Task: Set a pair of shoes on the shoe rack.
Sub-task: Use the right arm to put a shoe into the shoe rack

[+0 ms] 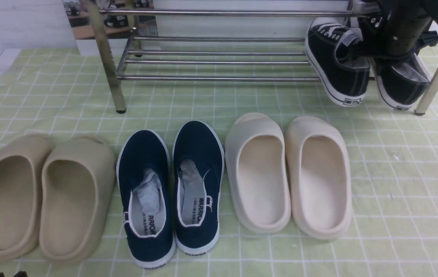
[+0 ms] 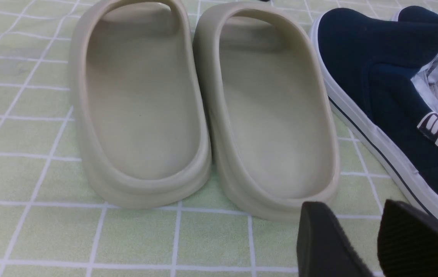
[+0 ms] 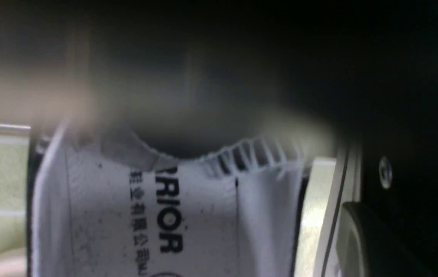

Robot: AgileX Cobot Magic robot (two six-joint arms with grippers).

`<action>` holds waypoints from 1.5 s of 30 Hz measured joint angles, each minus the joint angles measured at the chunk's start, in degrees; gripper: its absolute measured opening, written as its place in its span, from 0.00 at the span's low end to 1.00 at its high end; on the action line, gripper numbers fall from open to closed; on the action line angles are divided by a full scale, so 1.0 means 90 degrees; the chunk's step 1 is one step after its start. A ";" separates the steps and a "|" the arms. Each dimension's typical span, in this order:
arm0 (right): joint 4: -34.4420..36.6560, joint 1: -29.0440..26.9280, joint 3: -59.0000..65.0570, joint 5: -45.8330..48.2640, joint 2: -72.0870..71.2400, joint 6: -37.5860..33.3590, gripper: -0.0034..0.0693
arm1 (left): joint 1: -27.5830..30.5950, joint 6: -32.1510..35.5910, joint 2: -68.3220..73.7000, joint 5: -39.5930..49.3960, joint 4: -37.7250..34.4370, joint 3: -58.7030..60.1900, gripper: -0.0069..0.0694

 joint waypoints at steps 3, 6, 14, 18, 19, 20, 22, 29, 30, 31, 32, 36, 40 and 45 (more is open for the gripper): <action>0.0026 -0.0002 -0.0010 -0.0035 0.0015 0.0020 0.12 | 0.0000 0.0000 0.0000 0.0000 0.0000 0.0000 0.40; 0.0113 -0.0002 -0.0026 -0.0094 0.0015 0.0020 0.24 | 0.0000 0.0000 0.0000 0.0000 0.0000 0.0000 0.40; 0.0256 -0.0002 0.0482 -0.0222 -0.0552 -0.0146 0.72 | 0.0000 0.0000 0.0000 0.0000 0.0000 0.0000 0.40; 0.0302 -0.0002 0.1160 -0.0215 -0.1218 -0.0393 0.79 | 0.0000 0.0000 0.0000 0.0000 0.0000 0.0000 0.40; 0.0302 -0.0002 0.1351 -0.0208 -0.1394 -0.0441 0.79 | 0.0000 0.0000 0.0000 0.0000 0.0000 0.0000 0.40; 0.0302 -0.0002 0.1379 -0.0202 -0.1461 -0.0453 0.79 | 0.0000 0.0000 0.0000 0.0000 0.0000 0.0000 0.40; 0.0282 -0.0002 0.1624 -0.0168 -0.1727 -0.0512 0.76 | 0.0000 0.0000 0.0000 0.0000 0.0000 0.0000 0.40; -0.0062 -0.0002 0.2359 -0.0203 -0.2074 -0.0562 0.68 | 0.0000 0.0000 0.0000 0.0000 0.0000 0.0000 0.40; -0.0137 -0.0002 0.2484 -0.0265 -0.2067 -0.0512 0.68 | 0.0000 0.0000 0.0000 0.0000 0.0000 0.0000 0.40; -0.0156 -0.0002 0.2546 -0.0302 -0.2067 -0.0512 0.68 | 0.0000 0.0000 0.0000 0.0000 0.0000 0.0000 0.40; -0.0280 -0.0002 0.2758 -0.0466 -0.2062 -0.0382 0.69 | 0.0000 0.0000 0.0000 0.0000 0.0000 0.0000 0.40; -0.0418 -0.0002 0.3200 -0.0952 -0.2060 -0.0151 0.70 | 0.0000 0.0000 0.0000 0.0000 0.0000 0.0000 0.40; -0.0600 -0.0002 0.3289 -0.1185 -0.1892 -0.0019 0.68 | 0.0000 0.0000 0.0000 0.0000 0.0000 0.0000 0.40; -0.0741 -0.0002 0.3316 -0.1397 -0.1781 0.0437 0.50 | 0.0000 0.0000 0.0000 0.0000 0.0000 0.0000 0.40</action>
